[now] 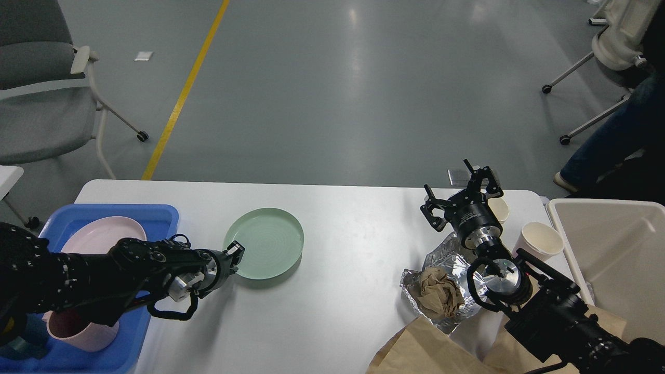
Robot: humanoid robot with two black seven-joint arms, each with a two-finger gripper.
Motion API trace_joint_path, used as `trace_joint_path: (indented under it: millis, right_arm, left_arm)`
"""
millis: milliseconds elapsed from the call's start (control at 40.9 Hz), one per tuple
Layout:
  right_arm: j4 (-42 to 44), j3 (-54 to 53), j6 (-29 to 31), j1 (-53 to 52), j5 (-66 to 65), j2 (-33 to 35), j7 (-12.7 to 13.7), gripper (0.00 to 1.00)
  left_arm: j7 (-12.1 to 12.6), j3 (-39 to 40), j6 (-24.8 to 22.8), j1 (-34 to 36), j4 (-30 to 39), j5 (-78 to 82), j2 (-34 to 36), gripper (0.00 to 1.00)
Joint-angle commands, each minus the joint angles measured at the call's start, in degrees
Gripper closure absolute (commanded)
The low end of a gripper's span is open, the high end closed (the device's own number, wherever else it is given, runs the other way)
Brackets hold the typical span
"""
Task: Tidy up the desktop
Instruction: 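Lift the green plate and set it on the pink plate in the tray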
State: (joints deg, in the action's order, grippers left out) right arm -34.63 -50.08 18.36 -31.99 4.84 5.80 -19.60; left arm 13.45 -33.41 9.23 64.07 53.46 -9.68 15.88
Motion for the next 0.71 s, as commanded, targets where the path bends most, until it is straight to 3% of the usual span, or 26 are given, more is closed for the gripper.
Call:
trace_joint_path:
  millis: [0, 73, 147, 171, 269, 367, 440, 562, 684]
  right_arm:
    - [0.0, 0.0, 0.0, 0.0, 0.0, 0.0, 0.0, 0.00]
    - [0.0, 0.0, 0.0, 0.0, 0.0, 0.0, 0.0, 0.00]
    - [0.0, 0.0, 0.0, 0.0, 0.0, 0.0, 0.0, 0.00]
    - [0.0, 0.0, 0.0, 0.0, 0.0, 0.0, 0.0, 0.00]
    - [0.0, 0.1, 0.0, 0.0, 0.0, 0.0, 0.0, 0.00]
    - [0.0, 0.1, 0.0, 0.0, 0.0, 0.0, 0.0, 0.00]
    - [0.0, 0.1, 0.0, 0.0, 0.0, 0.0, 0.0, 0.00]
    - [0.0, 0.1, 0.0, 0.1, 0.0, 0.0, 0.0, 0.00]
    - [0.0, 0.1, -0.1, 0.0, 0.0, 0.0, 0.0, 0.00]
  left_arm:
    - [3.2, -0.5, -8.3, 5.7, 3.9, 0.3, 6.7, 1.00]
    - [6.6, -1.9, -18.8, 10.8, 5.6, 1.8, 13.2, 1.00]
    - [8.4, -3.4, -29.3, 14.4, 5.5, 4.0, 18.0, 1.00]
    - [9.1, -4.1, -36.4, 16.9, 5.3, 6.3, 20.9, 1.00]
    - [9.7, -4.4, -50.0, 22.1, 4.6, 13.4, 27.2, 1.00]
    - [9.7, -3.8, -59.8, 26.2, 4.2, 20.3, 33.2, 1.00]
    - [9.6, -3.6, -63.2, 27.5, 3.8, 23.6, 36.5, 1.00]
    - [9.1, -3.7, -63.0, 26.2, 1.0, 27.3, 39.7, 1.00]
    - [8.0, 0.3, -58.0, 15.9, -7.3, 27.1, 39.5, 1.00]
